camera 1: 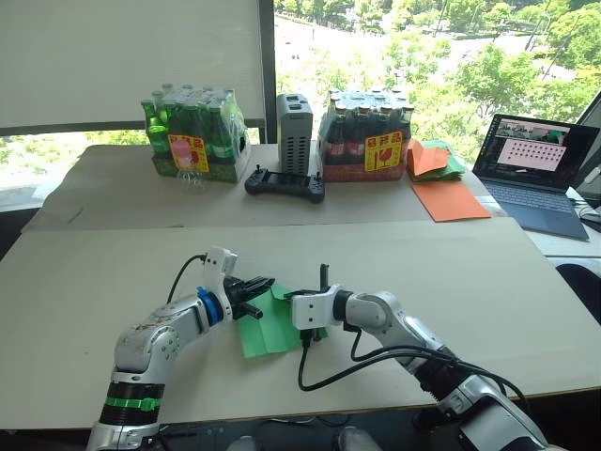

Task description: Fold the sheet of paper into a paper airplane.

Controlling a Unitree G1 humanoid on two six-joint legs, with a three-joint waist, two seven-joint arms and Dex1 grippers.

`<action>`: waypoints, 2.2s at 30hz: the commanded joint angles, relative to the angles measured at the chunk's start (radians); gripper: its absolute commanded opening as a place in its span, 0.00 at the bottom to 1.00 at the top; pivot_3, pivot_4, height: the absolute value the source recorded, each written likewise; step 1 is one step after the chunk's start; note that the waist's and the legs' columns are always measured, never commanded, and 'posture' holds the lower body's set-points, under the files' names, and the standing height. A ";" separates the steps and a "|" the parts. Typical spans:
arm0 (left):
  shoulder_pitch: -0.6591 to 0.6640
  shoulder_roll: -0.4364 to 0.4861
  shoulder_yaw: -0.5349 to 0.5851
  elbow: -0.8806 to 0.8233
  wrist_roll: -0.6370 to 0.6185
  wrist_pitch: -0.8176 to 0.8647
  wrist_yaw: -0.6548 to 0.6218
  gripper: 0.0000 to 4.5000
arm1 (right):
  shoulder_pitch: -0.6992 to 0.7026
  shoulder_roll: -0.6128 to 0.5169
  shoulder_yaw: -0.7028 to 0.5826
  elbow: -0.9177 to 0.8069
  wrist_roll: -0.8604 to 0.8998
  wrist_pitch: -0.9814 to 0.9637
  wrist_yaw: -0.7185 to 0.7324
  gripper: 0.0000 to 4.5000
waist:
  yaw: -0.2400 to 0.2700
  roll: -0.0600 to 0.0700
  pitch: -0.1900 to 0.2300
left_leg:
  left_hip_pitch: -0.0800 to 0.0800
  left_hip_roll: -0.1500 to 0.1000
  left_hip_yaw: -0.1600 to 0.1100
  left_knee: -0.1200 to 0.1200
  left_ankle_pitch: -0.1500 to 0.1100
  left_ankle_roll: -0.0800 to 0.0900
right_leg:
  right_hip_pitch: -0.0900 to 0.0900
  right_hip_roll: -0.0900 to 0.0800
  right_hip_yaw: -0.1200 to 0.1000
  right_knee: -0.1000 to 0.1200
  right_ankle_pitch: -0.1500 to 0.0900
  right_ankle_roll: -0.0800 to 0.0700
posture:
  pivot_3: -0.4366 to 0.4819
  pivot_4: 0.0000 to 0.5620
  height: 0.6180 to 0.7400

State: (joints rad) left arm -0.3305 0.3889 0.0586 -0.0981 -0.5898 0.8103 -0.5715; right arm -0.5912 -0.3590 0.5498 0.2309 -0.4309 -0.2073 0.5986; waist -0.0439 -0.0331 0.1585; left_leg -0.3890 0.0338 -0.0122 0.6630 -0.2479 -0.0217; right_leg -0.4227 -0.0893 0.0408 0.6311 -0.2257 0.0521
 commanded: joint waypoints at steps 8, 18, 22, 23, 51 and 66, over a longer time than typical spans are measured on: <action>-0.041 -0.005 -0.046 0.101 0.083 -0.064 -0.023 0.00 | -0.011 0.011 -0.021 -0.030 -0.014 -0.012 -0.006 0.01 | 0.001 0.000 0.000 | 0.000 0.000 0.000 0.000 0.000 0.000 | 0.000 0.000 0.000 0.000 0.000 0.000 | 0.48 0.27 0.89; -0.040 -0.010 -0.078 0.152 0.134 -0.091 -0.052 0.00 | 0.036 -0.025 -0.009 -0.082 0.018 0.005 0.106 0.07 | 0.004 0.000 0.000 | 0.000 0.000 0.000 0.000 0.000 0.000 | 0.001 0.000 0.000 0.000 0.000 0.000 | 0.48 0.27 0.89; -0.040 -0.013 -0.079 0.154 0.137 -0.090 -0.056 0.00 | 0.075 -0.001 -0.055 -0.141 0.116 0.096 0.168 0.36 | 0.004 0.000 0.000 | 0.001 0.000 0.000 0.000 0.000 0.000 | 0.002 0.000 0.000 0.000 0.000 0.000 | 0.48 0.27 0.89; -0.039 -0.014 -0.079 0.154 0.137 -0.089 -0.056 0.00 | 0.084 0.011 -0.072 -0.159 0.149 0.134 0.176 0.43 | 0.005 0.000 0.000 | 0.001 0.000 0.000 0.000 0.000 0.000 | 0.002 0.000 0.000 0.000 0.000 0.000 | 0.48 0.27 0.89; -0.057 -0.050 -0.057 0.149 0.131 -0.077 -0.027 0.00 | 0.146 0.152 -0.172 -0.203 0.285 0.557 0.007 0.00 | 0.006 0.000 0.000 | 0.001 0.000 0.000 0.000 0.000 0.000 | 0.001 0.000 0.000 0.001 0.000 0.000 | 0.48 0.27 0.89; -0.096 -0.068 -0.057 0.240 0.181 -0.145 -0.003 0.00 | 0.149 0.138 -0.159 -0.216 0.281 0.574 0.016 0.00 | 0.006 0.000 0.000 | 0.001 0.000 0.000 0.000 0.000 0.000 | 0.001 0.000 0.000 0.001 0.000 0.000 | 0.48 0.27 0.89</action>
State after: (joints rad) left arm -0.4315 0.3148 0.0029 0.1278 -0.4285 0.6685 -0.5756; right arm -0.4391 -0.2112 0.3852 0.0326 -0.1440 0.3463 0.6103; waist -0.0383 -0.0330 0.1582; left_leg -0.3876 0.0334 -0.0127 0.6630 -0.2478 -0.0218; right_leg -0.4212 -0.0895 0.0406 0.6319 -0.2257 0.0523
